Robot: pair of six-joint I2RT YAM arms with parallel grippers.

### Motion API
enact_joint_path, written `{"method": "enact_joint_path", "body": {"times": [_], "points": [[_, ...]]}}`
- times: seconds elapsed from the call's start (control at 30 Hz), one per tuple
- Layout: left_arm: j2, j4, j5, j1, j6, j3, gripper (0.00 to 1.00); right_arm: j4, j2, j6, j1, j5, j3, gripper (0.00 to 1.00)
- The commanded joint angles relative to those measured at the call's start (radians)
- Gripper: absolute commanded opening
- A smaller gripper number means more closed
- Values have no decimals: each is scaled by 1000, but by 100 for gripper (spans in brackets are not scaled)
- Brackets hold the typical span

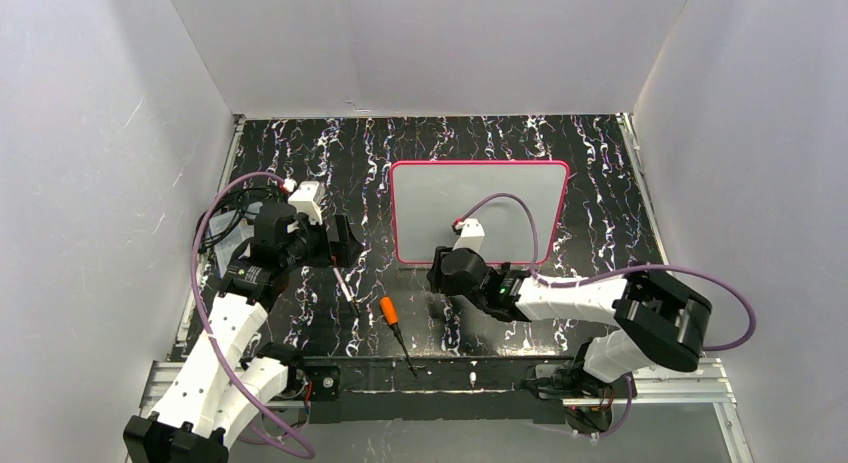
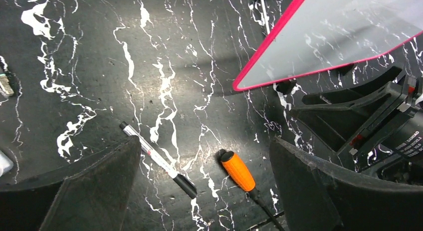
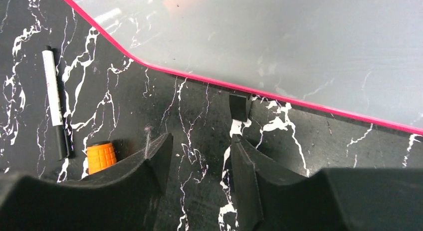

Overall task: Write a sentence on the whiteboard
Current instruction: Pick up the whiteboard marker at the center of the board.

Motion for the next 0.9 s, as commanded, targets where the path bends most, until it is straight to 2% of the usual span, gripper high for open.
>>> {"method": "enact_joint_path", "body": {"times": [0.0, 0.1, 0.23, 0.27, 0.43, 0.57, 0.63, 0.87], "points": [[-11, -45, 68, -3, -27, -5, 99, -32, -64, 15, 7, 10, -24, 56], [-5, -92, 12, -3, -69, -17, 99, -55, -94, 1, 15, 15, -28, 58], [45, -180, -104, -3, -203, -38, 100, -81, -137, -7, 33, 33, -32, 59], [54, -190, -121, -3, -242, -47, 95, -85, -147, -9, 39, 39, -32, 59], [70, -94, -133, -3, -396, -164, 89, -102, -203, -29, 60, 47, -32, 59], [136, -51, -169, -3, -397, -180, 76, -114, -257, -61, 65, 22, -43, 59], [186, -37, -174, -3, -387, -178, 64, -126, -287, -59, 67, 19, -56, 59], [324, -14, -161, -6, -369, -165, 38, -151, -416, -48, 67, 49, -122, 60]]}}
